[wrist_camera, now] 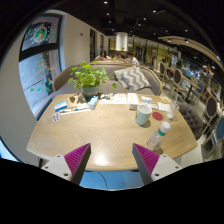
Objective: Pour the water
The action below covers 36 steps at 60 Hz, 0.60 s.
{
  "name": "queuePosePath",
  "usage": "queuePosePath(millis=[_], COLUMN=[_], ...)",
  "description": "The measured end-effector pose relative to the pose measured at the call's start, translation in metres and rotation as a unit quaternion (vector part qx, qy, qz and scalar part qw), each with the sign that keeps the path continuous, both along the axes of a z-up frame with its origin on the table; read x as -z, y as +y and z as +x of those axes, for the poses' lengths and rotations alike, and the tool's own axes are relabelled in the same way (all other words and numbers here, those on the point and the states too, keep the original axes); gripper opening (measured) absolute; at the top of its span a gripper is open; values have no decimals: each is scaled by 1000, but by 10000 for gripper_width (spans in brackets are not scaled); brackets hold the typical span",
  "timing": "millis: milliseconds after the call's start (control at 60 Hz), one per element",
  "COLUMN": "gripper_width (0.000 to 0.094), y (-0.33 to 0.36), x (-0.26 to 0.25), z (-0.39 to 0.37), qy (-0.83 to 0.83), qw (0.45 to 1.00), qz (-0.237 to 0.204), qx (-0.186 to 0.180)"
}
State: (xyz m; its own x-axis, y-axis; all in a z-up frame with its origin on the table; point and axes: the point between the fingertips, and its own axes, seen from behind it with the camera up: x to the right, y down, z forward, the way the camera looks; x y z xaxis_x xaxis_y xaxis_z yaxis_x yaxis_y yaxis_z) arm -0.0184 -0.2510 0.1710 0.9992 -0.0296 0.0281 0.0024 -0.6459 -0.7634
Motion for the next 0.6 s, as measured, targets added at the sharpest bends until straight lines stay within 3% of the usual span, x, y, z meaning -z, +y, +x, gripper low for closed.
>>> queuePosePath(millis=[283, 600], gripper_width=[861, 856], y=[-17, 60], x=[63, 123], z=[126, 209], qy=[-15, 21], qw=[1000, 998], qz=[13, 55], qx=[13, 11])
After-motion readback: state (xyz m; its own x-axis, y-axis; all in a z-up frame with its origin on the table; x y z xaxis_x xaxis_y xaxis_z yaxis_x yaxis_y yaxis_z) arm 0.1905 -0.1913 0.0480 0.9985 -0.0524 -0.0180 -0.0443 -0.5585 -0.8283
